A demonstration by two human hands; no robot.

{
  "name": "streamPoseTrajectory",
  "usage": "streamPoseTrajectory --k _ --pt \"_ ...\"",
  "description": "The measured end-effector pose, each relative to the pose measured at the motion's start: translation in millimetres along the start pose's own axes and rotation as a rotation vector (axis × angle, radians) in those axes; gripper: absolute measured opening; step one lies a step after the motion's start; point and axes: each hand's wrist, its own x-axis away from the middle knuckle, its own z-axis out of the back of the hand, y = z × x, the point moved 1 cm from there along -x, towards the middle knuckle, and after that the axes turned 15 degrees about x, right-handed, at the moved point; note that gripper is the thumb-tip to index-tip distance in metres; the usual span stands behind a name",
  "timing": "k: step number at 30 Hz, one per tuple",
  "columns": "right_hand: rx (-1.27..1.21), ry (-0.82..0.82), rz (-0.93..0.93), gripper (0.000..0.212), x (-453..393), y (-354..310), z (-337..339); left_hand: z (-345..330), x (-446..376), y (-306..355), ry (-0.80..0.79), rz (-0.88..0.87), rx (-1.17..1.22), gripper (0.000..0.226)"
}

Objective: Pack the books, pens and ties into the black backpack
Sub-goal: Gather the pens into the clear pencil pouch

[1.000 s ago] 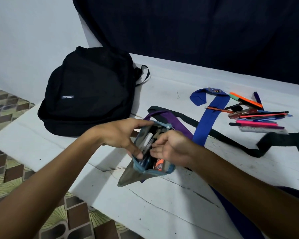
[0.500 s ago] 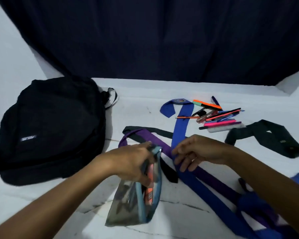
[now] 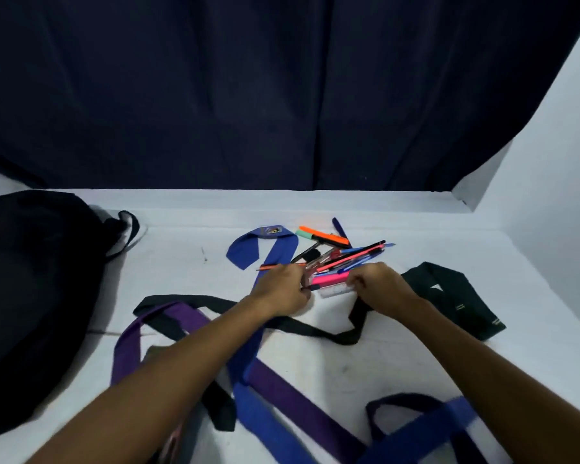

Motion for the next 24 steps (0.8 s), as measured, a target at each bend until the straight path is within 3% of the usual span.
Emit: streamPoseTrajectory --k 5,11,12,15,21,24 --pt "0.044 -0.134 0.139 0.015 -23 19 -18 -41 -35 -10 0.181 0.049 -0.030 0.027" --pt "0.107 -0.178 0.248 0.018 -29 21 -23 -45 -39 -23 0.190 0.024 0.169 0.004" --pt "0.110 -0.184 0.254 0.020 -30 22 -23 -43 -37 -24 0.199 0.013 0.228 0.013" --pt "0.102 -0.177 0.267 0.022 -33 25 -23 -28 -33 -28 0.227 0.008 0.513 0.028" --pt "0.017 0.063 0.462 0.009 -26 20 -16 10 -33 -20 0.355 0.010 1.197 0.011" --pt "-0.210 0.084 0.340 0.015 -19 25 2 36 -40 -6 0.469 -0.069 1.474 0.014"
